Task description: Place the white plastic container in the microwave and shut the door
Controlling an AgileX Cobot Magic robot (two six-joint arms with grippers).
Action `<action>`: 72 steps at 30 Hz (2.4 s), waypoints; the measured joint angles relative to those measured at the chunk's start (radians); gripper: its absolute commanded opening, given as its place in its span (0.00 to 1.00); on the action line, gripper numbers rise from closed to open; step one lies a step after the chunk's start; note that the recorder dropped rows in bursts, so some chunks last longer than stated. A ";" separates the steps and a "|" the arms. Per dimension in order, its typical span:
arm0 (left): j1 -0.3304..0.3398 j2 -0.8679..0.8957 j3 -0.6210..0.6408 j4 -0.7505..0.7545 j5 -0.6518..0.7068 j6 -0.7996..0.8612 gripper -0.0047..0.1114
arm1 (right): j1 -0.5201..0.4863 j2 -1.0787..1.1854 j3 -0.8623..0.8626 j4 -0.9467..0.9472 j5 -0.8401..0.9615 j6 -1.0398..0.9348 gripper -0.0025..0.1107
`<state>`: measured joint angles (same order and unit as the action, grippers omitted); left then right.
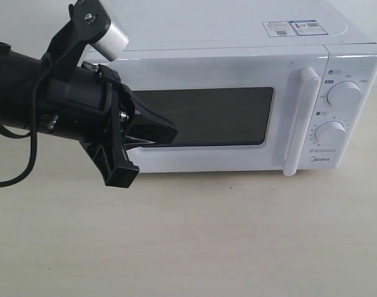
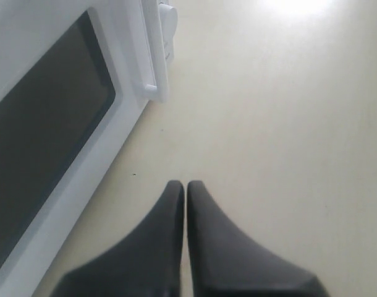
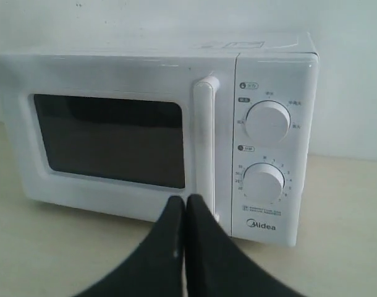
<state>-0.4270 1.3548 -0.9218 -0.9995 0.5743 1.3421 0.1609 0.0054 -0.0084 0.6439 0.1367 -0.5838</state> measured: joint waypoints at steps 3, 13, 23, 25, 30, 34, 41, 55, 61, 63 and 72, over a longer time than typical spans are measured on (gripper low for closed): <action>0.000 0.000 0.000 0.000 0.000 0.000 0.07 | 0.000 0.000 0.004 0.000 -0.027 0.036 0.02; 0.000 0.000 0.000 0.000 0.000 0.000 0.07 | 0.000 0.000 0.004 -0.312 0.039 0.352 0.02; 0.000 0.000 0.000 0.000 0.000 0.000 0.07 | 0.000 0.000 0.006 -0.763 0.199 0.832 0.02; 0.000 0.000 0.000 0.000 0.000 0.000 0.07 | 0.000 0.000 0.008 -0.768 0.203 0.836 0.02; 0.000 0.000 0.000 0.000 0.000 0.000 0.07 | 0.000 0.000 0.009 -0.772 0.208 0.845 0.02; 0.000 0.000 0.000 0.000 0.000 0.000 0.07 | -0.006 0.000 0.009 -0.774 0.212 0.831 0.02; 0.000 0.000 0.000 0.000 0.000 0.000 0.07 | -0.114 0.000 0.009 -0.776 0.231 0.824 0.02; 0.000 0.000 0.000 0.000 0.000 0.000 0.07 | -0.229 0.000 0.009 -0.776 0.235 0.839 0.02; 0.000 0.000 0.000 0.000 0.000 0.000 0.07 | -0.229 0.000 0.009 -0.776 0.235 0.839 0.02; 0.000 0.000 0.000 0.000 0.000 0.000 0.07 | -0.229 0.000 0.009 -0.776 0.235 0.842 0.02; 0.000 0.000 0.000 0.000 0.000 0.000 0.07 | -0.229 0.000 0.009 -0.776 0.235 0.846 0.02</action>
<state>-0.4270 1.3548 -0.9218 -0.9995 0.5743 1.3421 -0.0685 0.0054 0.0003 -0.1317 0.3716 0.2622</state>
